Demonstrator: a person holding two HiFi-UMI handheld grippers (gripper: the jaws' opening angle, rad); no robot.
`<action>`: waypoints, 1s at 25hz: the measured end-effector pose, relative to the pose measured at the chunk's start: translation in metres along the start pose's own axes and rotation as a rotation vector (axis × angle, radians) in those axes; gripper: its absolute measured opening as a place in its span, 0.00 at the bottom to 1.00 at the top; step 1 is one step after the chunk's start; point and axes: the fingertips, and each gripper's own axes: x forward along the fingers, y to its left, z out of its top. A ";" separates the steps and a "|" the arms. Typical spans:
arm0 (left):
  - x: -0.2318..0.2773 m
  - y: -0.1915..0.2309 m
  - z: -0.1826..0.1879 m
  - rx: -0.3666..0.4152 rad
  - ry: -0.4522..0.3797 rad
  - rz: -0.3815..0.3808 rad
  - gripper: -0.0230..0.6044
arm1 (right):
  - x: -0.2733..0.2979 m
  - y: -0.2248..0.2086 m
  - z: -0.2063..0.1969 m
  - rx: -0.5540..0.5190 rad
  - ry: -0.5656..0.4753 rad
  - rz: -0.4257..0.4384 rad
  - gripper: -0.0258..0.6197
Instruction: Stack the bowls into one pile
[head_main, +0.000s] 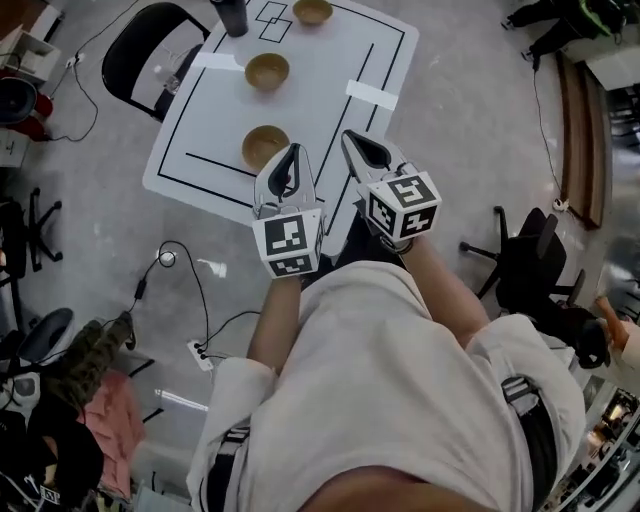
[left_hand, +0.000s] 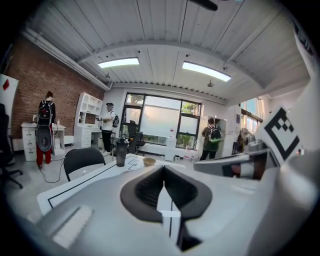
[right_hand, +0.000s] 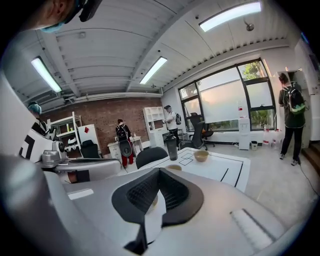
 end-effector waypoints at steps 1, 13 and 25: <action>0.002 0.005 -0.004 -0.006 0.008 0.020 0.04 | 0.008 0.001 -0.001 -0.004 0.008 0.022 0.04; 0.056 0.070 -0.010 -0.120 0.067 0.360 0.04 | 0.126 0.004 0.015 -0.207 0.085 0.348 0.04; 0.110 0.070 -0.029 -0.229 0.087 0.565 0.04 | 0.190 -0.027 0.013 -0.222 0.139 0.588 0.04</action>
